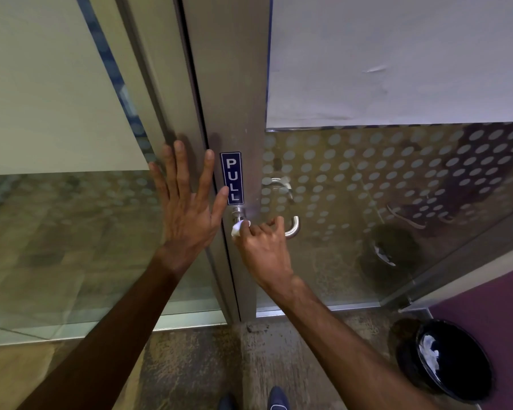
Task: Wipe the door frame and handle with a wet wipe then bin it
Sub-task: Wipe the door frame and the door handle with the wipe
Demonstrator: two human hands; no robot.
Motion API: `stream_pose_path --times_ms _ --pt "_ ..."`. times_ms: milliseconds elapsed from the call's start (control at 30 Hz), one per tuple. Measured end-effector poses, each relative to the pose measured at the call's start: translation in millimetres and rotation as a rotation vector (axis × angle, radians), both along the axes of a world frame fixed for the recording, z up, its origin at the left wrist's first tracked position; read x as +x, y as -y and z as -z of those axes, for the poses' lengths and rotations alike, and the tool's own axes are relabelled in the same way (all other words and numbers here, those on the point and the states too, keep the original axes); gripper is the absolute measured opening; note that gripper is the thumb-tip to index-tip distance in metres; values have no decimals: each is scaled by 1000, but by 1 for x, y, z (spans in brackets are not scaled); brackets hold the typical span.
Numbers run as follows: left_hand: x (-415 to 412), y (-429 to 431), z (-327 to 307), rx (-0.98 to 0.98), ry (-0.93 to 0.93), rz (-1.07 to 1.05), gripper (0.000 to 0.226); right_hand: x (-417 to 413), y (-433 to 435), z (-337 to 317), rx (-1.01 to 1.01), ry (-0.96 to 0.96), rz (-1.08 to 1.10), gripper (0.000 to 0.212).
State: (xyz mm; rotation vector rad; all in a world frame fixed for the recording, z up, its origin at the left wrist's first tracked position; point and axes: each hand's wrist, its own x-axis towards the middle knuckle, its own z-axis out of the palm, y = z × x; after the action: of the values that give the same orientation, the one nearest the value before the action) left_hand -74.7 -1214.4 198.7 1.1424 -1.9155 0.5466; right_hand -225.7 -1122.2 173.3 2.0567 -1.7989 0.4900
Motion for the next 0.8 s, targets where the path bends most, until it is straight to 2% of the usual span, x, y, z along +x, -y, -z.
stream_pose_path --times_ms 167,233,433,633,800 --pt "0 1 1 -7 16 -14 79 21 6 -12 137 4 74 16" --pt "0 1 1 -11 15 -15 79 20 4 -12 99 -37 65 17" --pt "2 3 5 -29 3 -24 79 -3 -7 -7 -39 -143 -132 44" --pt "1 4 6 -41 -31 -38 82 -34 -15 -1 -191 -223 -342 31" --pt "1 4 0 -42 -38 -42 83 -61 -21 -1 -229 -220 -395 21"
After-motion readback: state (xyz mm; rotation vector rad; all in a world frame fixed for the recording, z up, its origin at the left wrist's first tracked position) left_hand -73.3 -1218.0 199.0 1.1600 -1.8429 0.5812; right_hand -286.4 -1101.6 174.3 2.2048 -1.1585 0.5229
